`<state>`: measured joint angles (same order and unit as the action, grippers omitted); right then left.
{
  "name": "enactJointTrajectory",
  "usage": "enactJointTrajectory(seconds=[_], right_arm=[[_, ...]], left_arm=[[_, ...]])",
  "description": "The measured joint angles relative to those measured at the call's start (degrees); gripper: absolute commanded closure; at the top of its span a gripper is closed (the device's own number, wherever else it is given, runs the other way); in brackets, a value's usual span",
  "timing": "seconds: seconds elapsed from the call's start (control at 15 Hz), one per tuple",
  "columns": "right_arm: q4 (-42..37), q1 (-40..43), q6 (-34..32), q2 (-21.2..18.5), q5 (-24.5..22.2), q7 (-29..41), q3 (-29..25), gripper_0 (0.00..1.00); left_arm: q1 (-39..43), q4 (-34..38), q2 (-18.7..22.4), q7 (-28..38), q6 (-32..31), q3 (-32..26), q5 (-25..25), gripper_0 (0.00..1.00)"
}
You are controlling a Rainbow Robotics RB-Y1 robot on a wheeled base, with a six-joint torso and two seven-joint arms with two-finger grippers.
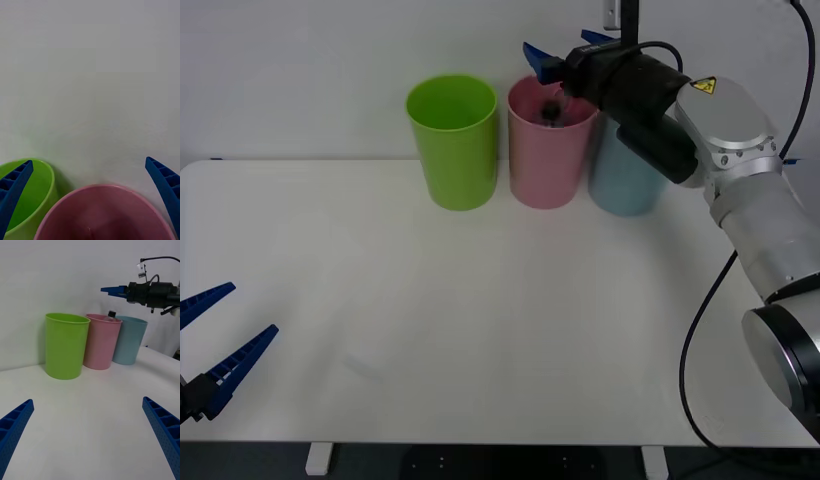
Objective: Grasp the object on the table and drop it into the matching bin: aluminum can to the light blue bin, PET bottle to the pink bin.
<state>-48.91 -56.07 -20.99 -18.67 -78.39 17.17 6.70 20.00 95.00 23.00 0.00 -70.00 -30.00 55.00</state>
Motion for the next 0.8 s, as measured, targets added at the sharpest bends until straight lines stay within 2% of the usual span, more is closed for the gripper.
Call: enactJointTrajectory(seconds=[0.47,0.8], right_arm=[[-16.77,12.04,-0.8,-2.06,0.15,0.1,-0.29,0.0],[-28.15,21.19,-2.66,-4.97,0.44,-0.21,-0.31,0.0]], left_arm=[[0.01,0.0,0.0,0.0,0.0,0.0,0.0,0.0],[0.01,0.0,0.0,0.0,0.0,0.0,0.0,0.0]])
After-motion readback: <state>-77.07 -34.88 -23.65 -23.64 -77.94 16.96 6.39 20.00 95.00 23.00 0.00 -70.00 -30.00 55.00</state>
